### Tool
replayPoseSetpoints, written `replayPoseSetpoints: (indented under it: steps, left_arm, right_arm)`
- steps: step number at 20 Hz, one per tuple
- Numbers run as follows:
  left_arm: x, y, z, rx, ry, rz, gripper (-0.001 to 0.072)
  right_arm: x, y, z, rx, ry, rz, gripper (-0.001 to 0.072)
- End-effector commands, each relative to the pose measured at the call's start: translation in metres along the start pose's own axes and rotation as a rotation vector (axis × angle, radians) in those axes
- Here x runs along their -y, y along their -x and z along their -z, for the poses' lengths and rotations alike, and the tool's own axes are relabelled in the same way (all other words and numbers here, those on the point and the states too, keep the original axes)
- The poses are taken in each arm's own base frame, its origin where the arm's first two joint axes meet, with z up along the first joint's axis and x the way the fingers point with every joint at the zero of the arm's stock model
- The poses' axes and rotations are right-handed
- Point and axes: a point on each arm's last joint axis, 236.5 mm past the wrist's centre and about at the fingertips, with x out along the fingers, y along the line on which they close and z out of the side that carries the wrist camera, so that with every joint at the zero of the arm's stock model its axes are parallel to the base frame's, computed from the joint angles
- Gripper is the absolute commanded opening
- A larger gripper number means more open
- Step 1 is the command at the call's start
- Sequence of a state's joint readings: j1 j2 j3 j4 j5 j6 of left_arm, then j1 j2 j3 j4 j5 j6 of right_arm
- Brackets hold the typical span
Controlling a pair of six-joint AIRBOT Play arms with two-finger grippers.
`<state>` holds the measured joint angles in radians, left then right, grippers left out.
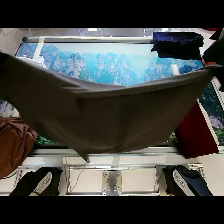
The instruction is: Fold the shirts.
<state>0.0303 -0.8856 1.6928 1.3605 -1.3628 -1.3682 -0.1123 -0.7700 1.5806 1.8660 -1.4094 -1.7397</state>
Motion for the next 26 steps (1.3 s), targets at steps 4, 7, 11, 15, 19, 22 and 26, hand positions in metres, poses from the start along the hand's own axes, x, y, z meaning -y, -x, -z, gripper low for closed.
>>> replayPoseSetpoints:
  steps: [4, 7, 11, 15, 19, 22, 26]
  left_arm:
    - [-0.038, -0.199, 0.073, -0.362, 0.005, -0.05, 0.0012]
    - [-0.044, -0.282, 0.136, -0.524, 0.017, -0.027, 0.0013]
    - [-0.05, -0.353, 0.193, -0.596, 0.017, -0.018, 0.0013]
    - [-0.062, -0.356, 0.186, -0.555, 0.03, -0.039, 0.0013]
    - [-0.069, -0.32, 0.194, -0.656, 0.058, -0.036, 0.0013]
    - [-0.074, -0.301, 0.214, -0.725, 0.085, -0.033, 0.0013]
    - [-0.06, -0.287, 0.281, -0.876, 0.13, 0.008, 0.0012]
  right_arm:
    - [0.053, -0.172, 0.105, -0.461, -0.128, 0.005, 0.0015]
    - [0.05, -0.258, 0.135, -0.488, -0.255, -0.077, 0.0015]
    - [0.053, -0.33, 0.173, -0.527, -0.28, -0.068, 0.0015]
    - [0.052, -0.337, 0.172, -0.514, -0.274, -0.067, 0.0015]
    - [0.035, -0.301, 0.191, -0.661, -0.248, -0.118, 0.0015]
    - [0.031, -0.274, 0.217, -0.777, -0.219, -0.127, 0.0015]
    - [0.013, -0.269, 0.267, -0.861, -0.232, -0.157, 0.0015]
